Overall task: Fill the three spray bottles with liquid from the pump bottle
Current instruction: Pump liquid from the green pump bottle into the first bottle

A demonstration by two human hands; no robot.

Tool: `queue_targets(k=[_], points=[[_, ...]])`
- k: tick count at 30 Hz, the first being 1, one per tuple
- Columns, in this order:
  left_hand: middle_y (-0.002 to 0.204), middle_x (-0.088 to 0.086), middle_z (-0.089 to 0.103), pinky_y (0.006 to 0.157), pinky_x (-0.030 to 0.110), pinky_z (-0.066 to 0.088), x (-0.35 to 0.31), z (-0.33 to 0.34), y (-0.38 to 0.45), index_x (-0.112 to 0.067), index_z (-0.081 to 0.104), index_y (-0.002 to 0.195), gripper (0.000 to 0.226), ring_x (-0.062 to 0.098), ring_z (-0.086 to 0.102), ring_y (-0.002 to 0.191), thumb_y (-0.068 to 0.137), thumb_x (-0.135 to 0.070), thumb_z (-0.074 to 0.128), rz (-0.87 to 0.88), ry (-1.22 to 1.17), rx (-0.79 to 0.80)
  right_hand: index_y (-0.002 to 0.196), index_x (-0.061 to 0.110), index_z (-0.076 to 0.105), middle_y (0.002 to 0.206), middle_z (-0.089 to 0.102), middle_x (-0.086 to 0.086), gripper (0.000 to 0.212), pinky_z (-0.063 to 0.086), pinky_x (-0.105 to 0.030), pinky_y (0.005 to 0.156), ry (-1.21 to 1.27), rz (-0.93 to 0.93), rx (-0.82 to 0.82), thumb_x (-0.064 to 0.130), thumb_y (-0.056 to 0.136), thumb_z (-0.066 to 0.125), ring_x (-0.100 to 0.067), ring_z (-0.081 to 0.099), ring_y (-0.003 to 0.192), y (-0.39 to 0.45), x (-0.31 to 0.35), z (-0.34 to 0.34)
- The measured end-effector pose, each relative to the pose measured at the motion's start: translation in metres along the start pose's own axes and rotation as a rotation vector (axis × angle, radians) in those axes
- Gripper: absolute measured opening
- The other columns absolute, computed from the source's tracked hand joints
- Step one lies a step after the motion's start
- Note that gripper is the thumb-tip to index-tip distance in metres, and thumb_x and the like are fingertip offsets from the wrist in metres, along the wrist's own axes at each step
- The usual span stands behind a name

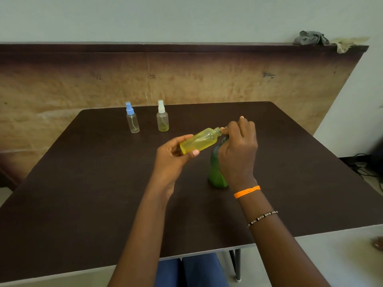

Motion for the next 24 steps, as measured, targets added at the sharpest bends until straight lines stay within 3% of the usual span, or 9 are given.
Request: queue_targets(k=[3, 6, 10, 12, 15, 19, 24], points=[[0.097, -0.005, 0.068, 0.069, 0.010, 0.049, 0.000, 0.000, 0.000, -0.023, 0.064, 0.100, 0.038, 0.003, 0.063, 0.089, 0.076, 0.006, 0.069, -0.005, 0.003, -0.001, 0.069, -0.003, 0.058, 0.073, 0.055, -0.020, 0.022, 0.044, -0.036, 0.080, -0.020, -0.014, -0.012, -0.006, 0.082, 0.039, -0.025, 0.040, 0.080, 0.000, 0.002, -0.002], [0.096, -0.004, 0.069, 0.070, 0.010, 0.049, -0.001, -0.001, -0.001, -0.024, 0.065, 0.097, 0.037, 0.004, 0.063, 0.090, 0.076, 0.005, 0.069, 0.006, 0.000, 0.001, 0.070, -0.001, 0.056, 0.074, 0.054, -0.018, 0.022, 0.042, -0.035, 0.074, -0.017, -0.025, 0.048, -0.001, 0.079, 0.037, -0.025, 0.040, 0.076, 0.007, 0.006, -0.006], [0.101, 0.000, 0.069, 0.067, 0.011, 0.048, -0.001, -0.003, -0.001, -0.026, 0.065, 0.098, 0.036, 0.008, 0.063, 0.094, 0.076, 0.002, 0.070, -0.004, -0.002, 0.007, 0.067, 0.002, 0.052, 0.072, 0.050, -0.013, 0.019, 0.033, -0.026, 0.065, 0.011, -0.002, 0.124, 0.011, 0.075, 0.038, -0.027, 0.044, 0.072, 0.018, 0.011, -0.009], [0.101, 0.000, 0.069, 0.069, 0.012, 0.048, 0.000, -0.003, -0.001, -0.026, 0.065, 0.098, 0.036, 0.008, 0.063, 0.095, 0.076, 0.002, 0.070, -0.002, -0.005, 0.006, 0.066, 0.003, 0.051, 0.071, 0.048, -0.012, 0.014, 0.039, -0.029, 0.070, 0.011, -0.002, 0.095, 0.011, 0.074, 0.042, -0.023, 0.040, 0.071, 0.013, 0.012, -0.009], [0.100, -0.002, 0.069, 0.070, 0.012, 0.048, 0.002, -0.002, -0.001, -0.025, 0.065, 0.098, 0.035, 0.006, 0.063, 0.093, 0.076, 0.003, 0.070, -0.010, -0.001, 0.000, 0.067, 0.002, 0.052, 0.070, 0.047, -0.015, 0.008, 0.044, -0.041, 0.095, -0.003, -0.061, 0.034, 0.002, 0.073, 0.046, -0.022, 0.036, 0.072, 0.002, 0.008, -0.006], [0.103, 0.000, 0.069, 0.078, 0.016, 0.048, 0.003, -0.001, 0.000, -0.023, 0.065, 0.100, 0.036, 0.009, 0.063, 0.098, 0.076, 0.003, 0.070, -0.016, 0.004, 0.001, 0.067, 0.001, 0.052, 0.070, 0.048, -0.016, 0.009, 0.047, -0.047, 0.091, -0.003, -0.077, 0.032, 0.001, 0.073, 0.045, -0.023, 0.036, 0.074, 0.001, 0.006, -0.006], [0.103, 0.000, 0.069, 0.078, 0.016, 0.049, -0.002, -0.002, -0.002, -0.024, 0.065, 0.100, 0.036, 0.009, 0.063, 0.097, 0.076, 0.002, 0.070, 0.005, 0.018, 0.005, 0.067, 0.002, 0.052, 0.071, 0.048, -0.014, 0.014, 0.042, -0.043, 0.095, 0.041, -0.051, 0.071, 0.004, 0.074, 0.041, -0.022, 0.039, 0.073, 0.013, 0.008, -0.011]])
Point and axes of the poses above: each hand's wrist, its own y-axis towards the middle knuckle, its own z-axis out of the palm, x = y × z, the point moved 5 cm from there along y, towards the middle knuckle
